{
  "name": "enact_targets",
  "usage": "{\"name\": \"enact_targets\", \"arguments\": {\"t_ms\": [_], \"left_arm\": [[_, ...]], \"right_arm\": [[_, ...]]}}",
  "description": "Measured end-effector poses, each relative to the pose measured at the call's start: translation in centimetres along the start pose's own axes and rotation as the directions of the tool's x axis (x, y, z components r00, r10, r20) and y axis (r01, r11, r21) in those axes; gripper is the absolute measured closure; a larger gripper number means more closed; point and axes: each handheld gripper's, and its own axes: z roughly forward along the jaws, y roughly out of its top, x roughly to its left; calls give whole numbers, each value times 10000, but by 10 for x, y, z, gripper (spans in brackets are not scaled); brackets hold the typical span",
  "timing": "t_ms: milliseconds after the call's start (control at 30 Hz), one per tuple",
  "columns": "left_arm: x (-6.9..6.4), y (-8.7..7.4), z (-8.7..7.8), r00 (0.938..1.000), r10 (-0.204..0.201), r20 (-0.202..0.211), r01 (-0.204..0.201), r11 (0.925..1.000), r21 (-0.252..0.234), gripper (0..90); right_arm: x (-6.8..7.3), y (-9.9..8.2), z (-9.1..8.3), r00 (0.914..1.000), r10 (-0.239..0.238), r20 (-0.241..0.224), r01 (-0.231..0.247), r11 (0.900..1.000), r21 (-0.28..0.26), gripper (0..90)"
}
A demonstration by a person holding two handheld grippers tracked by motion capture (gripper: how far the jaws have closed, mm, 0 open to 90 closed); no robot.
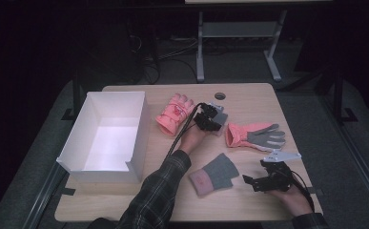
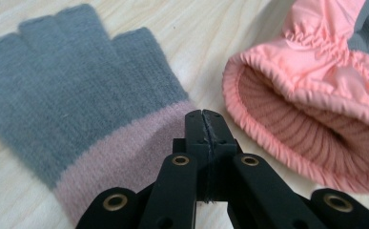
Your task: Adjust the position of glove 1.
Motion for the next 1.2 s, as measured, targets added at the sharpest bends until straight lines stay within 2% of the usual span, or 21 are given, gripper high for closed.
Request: {"name": "enact_targets", "arguments": {"t_ms": [67, 267, 400, 533, 600, 633, 700, 733, 800, 933, 967, 1000, 1067, 1200], "left_arm": [[2, -2, -3, 9999, 115, 14, -116, 9998, 133, 897], [4, -10, -12, 9999, 126, 43, -128, 9994, 317, 897], [4, -19, -20, 10000, -23, 26, 23, 9998, 212, 897], [5, -25, -27, 9999, 66, -78, -63, 9995, 321, 897], [7, -29, -31, 9999, -110, -95, 112, 9997, 207, 897], [8, -30, -33, 9999, 31, -95, -29, 9996, 283, 897], [8, -29, -35, 9999, -34, -150, 36, 9999, 134, 897], [10, -27, -37, 9997, 131, -226, -126, 9997, 210, 896], [12, -22, -39, 9994, 107, -343, -103, 9999, 105, 893], [17, -14, -38, 9990, 109, -444, -99, 9997, 227, 831], [20, -11, -35, 9979, 218, -614, -197, 9993, 333, 770], [22, -9, -34, 9963, 458, -729, -423, 9979, 491, 740], [24, -6, -31, 9946, 550, -879, -491, 9965, 678, 705], [28, -1, -26, 9936, 687, -899, -632, 9960, 624, 645]], "right_arm": [[0, 0, 0, 10000, -8, -5, 8, 10000, 15, 56], [1, 1, 0, 10000, 7, -39, -7, 10000, 17, 56], [0, 1, 0, 10000, 15, -22, -15, 10000, 51, 56], [0, 0, 0, 10000, -3, -37, 3, 10000, 71, 56], [0, 0, 0, 10000, 10, -28, -10, 10000, 70, 56], [0, 0, 0, 10000, 11, -21, -11, 10000, 75, 56], [1, 0, 0, 10000, -1, -31, 1, 10000, 87, 56], [1, 0, 0, 10000, -26, -32, 26, 10000, 93, 56], [1, 0, 0, 10000, -23, -25, 23, 9999, 105, 56], [0, 0, 0, 10000, -3, -27, 4, 9999, 111, 56], [0, 0, 0, 10000, -10, -35, 11, 9999, 105, 56], [0, 0, 0, 10000, -16, -24, 16, 10000, 86, 56], [-1, 0, 0, 10000, -31, -27, 31, 10000, 74, 56], [-1, -1, 0, 10000, -17, -60, 17, 10000, 73, 56]]}}
